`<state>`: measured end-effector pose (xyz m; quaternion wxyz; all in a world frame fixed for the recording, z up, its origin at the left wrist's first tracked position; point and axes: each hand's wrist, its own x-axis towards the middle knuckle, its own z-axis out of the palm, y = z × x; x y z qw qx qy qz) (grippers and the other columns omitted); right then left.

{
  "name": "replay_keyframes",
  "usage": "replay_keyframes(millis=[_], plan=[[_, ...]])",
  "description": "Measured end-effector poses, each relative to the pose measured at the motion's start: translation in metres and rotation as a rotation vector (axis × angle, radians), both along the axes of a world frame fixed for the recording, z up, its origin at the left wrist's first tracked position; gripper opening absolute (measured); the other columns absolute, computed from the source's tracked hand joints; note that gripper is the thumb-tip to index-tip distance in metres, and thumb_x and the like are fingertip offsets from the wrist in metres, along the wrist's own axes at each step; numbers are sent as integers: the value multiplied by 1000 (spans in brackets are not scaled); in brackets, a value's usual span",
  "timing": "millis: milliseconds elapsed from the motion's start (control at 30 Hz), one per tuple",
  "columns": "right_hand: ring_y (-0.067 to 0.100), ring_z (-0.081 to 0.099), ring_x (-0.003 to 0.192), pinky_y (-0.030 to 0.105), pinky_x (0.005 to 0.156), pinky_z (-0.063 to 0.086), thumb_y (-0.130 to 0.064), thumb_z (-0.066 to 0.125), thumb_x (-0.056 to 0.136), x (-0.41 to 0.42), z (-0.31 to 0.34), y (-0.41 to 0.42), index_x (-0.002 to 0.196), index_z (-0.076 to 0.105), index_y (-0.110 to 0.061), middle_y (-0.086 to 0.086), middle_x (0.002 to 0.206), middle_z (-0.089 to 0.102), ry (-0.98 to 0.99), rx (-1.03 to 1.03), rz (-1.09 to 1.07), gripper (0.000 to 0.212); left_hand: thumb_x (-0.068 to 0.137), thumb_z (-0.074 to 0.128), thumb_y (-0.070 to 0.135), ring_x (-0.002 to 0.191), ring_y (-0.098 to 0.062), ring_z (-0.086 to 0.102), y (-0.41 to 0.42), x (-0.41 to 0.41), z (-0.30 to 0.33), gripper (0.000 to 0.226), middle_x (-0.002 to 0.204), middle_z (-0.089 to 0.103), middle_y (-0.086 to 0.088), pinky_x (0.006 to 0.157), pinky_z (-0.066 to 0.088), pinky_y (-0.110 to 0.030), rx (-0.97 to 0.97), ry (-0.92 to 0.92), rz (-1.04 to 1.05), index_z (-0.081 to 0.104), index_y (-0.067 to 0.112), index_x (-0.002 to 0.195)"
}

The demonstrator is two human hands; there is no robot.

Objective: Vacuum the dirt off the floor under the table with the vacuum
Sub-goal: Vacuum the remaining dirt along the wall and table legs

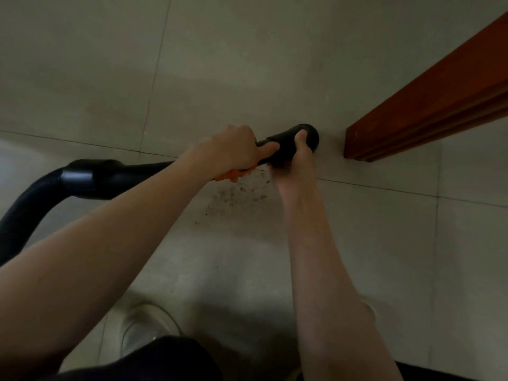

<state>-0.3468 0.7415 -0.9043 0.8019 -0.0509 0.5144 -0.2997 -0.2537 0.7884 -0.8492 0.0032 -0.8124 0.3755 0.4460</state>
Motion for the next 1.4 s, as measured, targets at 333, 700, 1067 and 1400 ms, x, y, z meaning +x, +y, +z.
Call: replay_keyframes(millis=[333, 700, 1067, 1400], plan=[[29, 58, 94, 36, 73, 52, -35, 48, 98, 21, 1, 19, 134, 42, 3, 18, 116, 56, 7, 26, 135, 53, 93, 34, 60, 48, -20, 61, 29, 19, -4, 60, 64, 65, -9, 48, 53, -28, 6, -21, 14, 59, 7, 79], [33, 57, 115, 35, 80, 51, -24, 54, 97, 86, 21, 107, 132, 46, 3, 21, 129, 56, -50, 110, 485, 45, 95, 23, 57, 56, -21, 64, 133, 77, 13, 56, 77, 64, -9, 56, 49, -27, 23, 5, 182, 50, 9, 101], [21, 63, 93, 24, 69, 53, -16, 66, 88, 50, 22, 205, 121, 59, 1, 16, 117, 65, 76, 196, 700, 38, 93, 32, 55, 56, -17, 61, 240, 62, 9, 43, 74, 63, -6, 57, 47, -23, 102, 82, 206, 51, 17, 99], [23, 65, 94, 24, 67, 54, -16, 65, 89, 29, 15, 211, 124, 57, 3, 19, 116, 65, 117, 223, 671, 41, 93, 32, 56, 59, -15, 58, 244, 42, -2, 45, 76, 60, -5, 55, 43, -22, 153, 94, 180, 50, 17, 104]])
